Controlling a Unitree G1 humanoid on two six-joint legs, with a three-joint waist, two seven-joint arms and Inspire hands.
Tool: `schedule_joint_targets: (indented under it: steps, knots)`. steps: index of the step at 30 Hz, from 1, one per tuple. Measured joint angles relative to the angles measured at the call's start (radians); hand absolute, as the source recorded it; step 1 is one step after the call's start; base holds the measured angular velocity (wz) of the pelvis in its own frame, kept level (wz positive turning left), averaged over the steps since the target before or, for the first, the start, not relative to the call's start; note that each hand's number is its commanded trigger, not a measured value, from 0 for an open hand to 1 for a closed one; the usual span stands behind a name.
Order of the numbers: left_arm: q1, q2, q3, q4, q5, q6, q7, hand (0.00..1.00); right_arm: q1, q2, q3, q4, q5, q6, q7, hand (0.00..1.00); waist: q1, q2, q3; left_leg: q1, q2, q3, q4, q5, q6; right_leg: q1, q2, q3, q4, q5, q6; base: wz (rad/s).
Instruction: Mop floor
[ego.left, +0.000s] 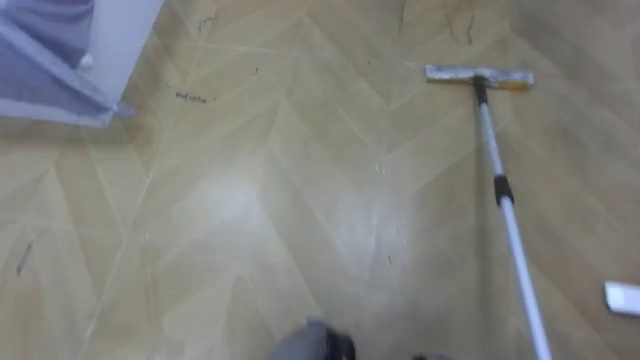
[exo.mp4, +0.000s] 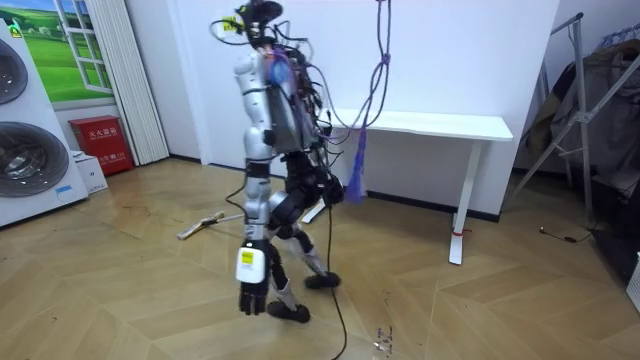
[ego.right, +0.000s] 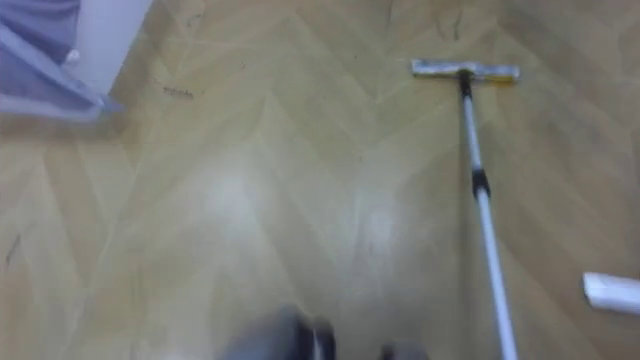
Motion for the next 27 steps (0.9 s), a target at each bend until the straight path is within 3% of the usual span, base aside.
schedule_joint_targets:
  steps: [1, 3, 4, 5, 6, 7, 8, 9, 10, 11, 12, 14, 15, 16, 17, 18, 19, 20, 21, 22, 23, 24, 25, 27]
  knots:
    - [-0.002, 0.0, -0.004, -0.014, -0.005, -0.001, 0.001, 0.0, 0.002, 0.025, 0.0, 0.0, 0.001, 0.005, -0.008, 1.0, -0.017, 0.0, 0.0078, 0.008, 0.0, 0.0, 0.001, -0.013, 0.002, -0.042, 0.018, 0.0, -0.064, -0.004, 0.007, 0.0]
    - [-0.002, -0.009, -0.01, -0.028, 0.0, 0.0, 0.0, 0.0, 0.007, 0.046, -0.004, -0.002, -0.003, 0.011, -0.019, 1.0, -0.037, 0.0, 0.0097, 0.024, -0.002, 0.0, 0.009, -0.044, 0.004, -0.079, 0.04, -0.009, -0.208, -0.001, 0.002, 0.0]
    - [0.001, -0.02, -0.009, -0.029, 0.002, 0.001, 0.0, 0.0, 0.01, 0.048, -0.016, -0.007, -0.013, 0.02, -0.03, 1.0, -0.037, -0.001, 0.0101, 0.045, -0.002, 0.0, 0.015, -0.071, 0.002, -0.08, 0.052, -0.025, -0.304, 0.014, -0.022, -0.07]
    - [0.004, -0.026, -0.01, -0.029, 0.003, 0.004, 0.0, 0.0, 0.008, 0.047, -0.018, -0.007, -0.019, 0.022, -0.036, 1.0, -0.037, -0.002, 0.0112, 0.061, -0.002, 0.0, 0.019, -0.086, -0.001, -0.074, 0.058, -0.035, -0.34, 0.021, -0.033, -0.09]
    - [0.01, -0.032, -0.009, -0.028, 0.001, 0.018, 0.0, 0.0, -0.002, 0.045, -0.022, -0.007, -0.022, 0.033, -0.05, 1.0, -0.038, -0.003, 0.0122, 0.094, -0.002, -0.004, 0.032, -0.122, -0.007, -0.049, 0.068, -0.047, -0.357, 0.032, -0.053, 0.0]
    - [0.013, -0.032, -0.009, -0.027, -0.01, 0.028, 0.001, 0.0, -0.013, 0.043, -0.025, -0.009, -0.023, 0.046, -0.059, 1.0, -0.03, -0.006, 0.0134, 0.127, -0.001, -0.005, 0.054, -0.152, -0.028, -0.017, 0.069, -0.05, -0.333, 0.018, -0.063, 0.0]
    - [0.013, -0.031, -0.01, -0.027, -0.017, 0.032, 0.003, 0.0, -0.026, 0.042, -0.029, -0.007, -0.024, 0.055, -0.065, 1.0, -0.023, -0.007, 0.014, 0.131, 0.004, -0.005, 0.087, -0.157, -0.04, -0.006, 0.071, -0.053, -0.317, -0.001, -0.065, -0.08]
    - [0.013, -0.028, -0.012, -0.027, -0.033, 0.036, 0.014, 0.0, -0.069, 0.036, -0.039, -0.003, -0.035, 0.075, -0.073, 1.0, -0.004, -0.014, 0.0179, 0.102, 0.026, 0.008, 0.218, -0.119, -0.109, 0.016, 0.083, -0.048, -0.279, -0.038, -0.072, -0.31]
    - [0.019, -0.021, -0.022, -0.026, -0.067, 0.036, 0.033, 0.0, -0.135, 0.03, -0.047, 0.006, -0.052, 0.095, -0.081, 1.0, 0.021, -0.035, 0.0239, 0.043, 0.053, 0.029, 0.38, -0.005, -0.17, 0.031, 0.096, -0.025, -0.235, -0.072, -0.08, -0.38]
    - [0.022, -0.021, -0.023, -0.027, -0.073, 0.037, 0.04, 0.0, -0.164, 0.026, -0.047, 0.005, -0.058, 0.1, -0.085, 1.0, 0.029, -0.047, 0.0269, 0.018, 0.056, 0.033, 0.438, 0.056, -0.175, 0.036, 0.1, -0.017, -0.218, -0.085, -0.085, -0.54]
    - [0.027, -0.022, -0.034, -0.03, -0.096, 0.037, 0.048, 0.0, -0.243, 0.008, -0.046, 0.001, -0.055, 0.101, -0.083, 1.0, 0.058, -0.066, 0.0296, -0.056, 0.053, 0.031, 0.559, 0.197, -0.177, 0.043, 0.101, 0.0, -0.18, -0.12, -0.099, -0.37]
    - [0.019, -0.018, -0.039, -0.045, -0.097, 0.035, 0.047, 0.0, -0.327, -0.012, -0.043, -0.014, -0.02, 0.079, -0.068, 1.0, 0.075, -0.077, 0.0348, -0.173, 0.071, 0.019, 0.584, 0.17, -0.159, 0.05, 0.101, 0.004, -0.148, -0.164, -0.097, -0.13]
    - [0.022, -0.013, -0.037, -0.06, -0.094, 0.033, 0.044, 0.0, -0.363, -0.016, -0.043, -0.027, 0.005, 0.059, -0.05, 1.0, 0.096, -0.088, 0.0409, -0.219, 0.095, 0.007, 0.489, 0.132, -0.156, 0.071, 0.1, 0.005, -0.143, -0.183, -0.083, 0.06]
    - [0.037, -0.01, -0.038, -0.068, -0.097, 0.029, 0.038, 0.0, -0.389, -0.016, -0.034, -0.034, 0.032, 0.047, -0.026, 1.0, 0.101, -0.09, 0.0387, -0.226, 0.105, -0.012, 0.313, 0.121, -0.158, 0.107, 0.1, 0.004, -0.156, -0.206, -0.071, 0.07]
    - [0.04, -0.01, -0.038, -0.068, -0.097, 0.028, 0.033, 0.0, -0.394, -0.016, -0.03, -0.039, 0.048, 0.044, -0.016, 1.0, 0.104, -0.09, 0.0381, -0.216, 0.108, -0.024, 0.211, 0.123, -0.16, 0.13, 0.097, 0.003, -0.168, -0.219, -0.065, 0.12]
    - [0.045, -0.008, -0.037, -0.068, -0.095, 0.032, 0.018, 0.0, -0.39, -0.016, -0.027, -0.039, 0.075, 0.039, 0.004, 1.0, 0.106, -0.087, 0.0368, -0.182, 0.119, -0.047, 0.037, 0.154, -0.151, 0.186, 0.091, -0.001, -0.198, -0.243, -0.052, 0.24]
    - [0.051, 0.001, -0.036, -0.068, -0.094, 0.037, -0.001, 0.0, -0.36, -0.014, -0.024, -0.038, 0.105, 0.04, 0.023, 1.0, 0.097, -0.09, 0.0251, -0.152, 0.107, -0.022, 0.028, 0.144, -0.106, 0.233, 0.066, -0.001, -0.226, -0.27, -0.022, 0.34]
    - [0.053, 0.002, -0.036, -0.068, -0.095, 0.039, -0.009, 0.0, -0.341, -0.019, -0.024, -0.037, 0.116, 0.041, 0.03, 1.0, 0.096, -0.091, 0.0248, -0.138, 0.094, -0.019, 0.027, 0.13, -0.084, 0.25, 0.056, -0.002, -0.239, -0.275, -0.013, 0.48]
    - [0.039, 0.002, -0.03, -0.069, -0.091, 0.04, -0.019, 0.0, -0.296, -0.032, -0.024, -0.03, 0.138, 0.042, 0.043, 1.0, 0.095, -0.093, 0.0238, -0.116, 0.064, -0.014, 0.027, 0.101, -0.059, 0.275, 0.036, 0.01, -0.241, -0.27, 0.0, 0.43]
    - [0.027, 0.0, -0.027, -0.069, -0.078, 0.041, -0.025, 0.0, -0.249, -0.05, -0.019, -0.014, 0.137, 0.041, 0.057, 1.0, 0.093, -0.093, 0.0227, -0.088, 0.032, -0.007, 0.027, 0.073, -0.033, 0.278, 0.016, 0.018, -0.192, -0.239, 0.027, 0.37]
    - [0.022, -0.003, -0.018, -0.071, -0.071, 0.039, -0.025, 0.0, -0.225, -0.059, -0.016, -0.002, 0.137, 0.041, 0.059, 1.0, 0.089, -0.089, 0.0229, -0.073, 0.014, -0.004, 0.028, 0.06, -0.022, 0.272, 0.003, 0.023, -0.153, -0.211, 0.035, 0.43]
    - [0.018, -0.004, -0.012, -0.084, -0.06, 0.034, -0.022, 0.0, -0.169, -0.078, -0.007, 0.021, 0.134, 0.041, 0.056, 1.0, 0.074, -0.078, 0.0185, -0.047, -0.017, -0.005, 0.03, 0.036, -0.001, 0.248, -0.006, 0.049, -0.064, -0.131, 0.041, 0.51]
    - [0.016, -0.003, -0.007, -0.103, -0.054, 0.031, -0.021, 0.0, -0.105, -0.084, 0.007, 0.023, 0.131, 0.041, 0.042, 1.0, 0.062, -0.051, 0.0114, -0.028, -0.035, -0.02, 0.035, 0.009, 0.013, 0.215, 0.002, 0.066, 0.016, -0.047, 0.043, 0.46]
    - [0.015, 0.001, 0.002, -0.128, -0.055, 0.014, -0.016, 0.0, -0.036, -0.087, 0.006, 0.022, 0.123, 0.039, 0.026, 1.0, 0.051, -0.019, 0.0058, -0.015, -0.037, -0.033, 0.035, -0.021, 0.023, 0.121, 0.031, 0.068, 0.083, -0.033, 0.041, 0.1]
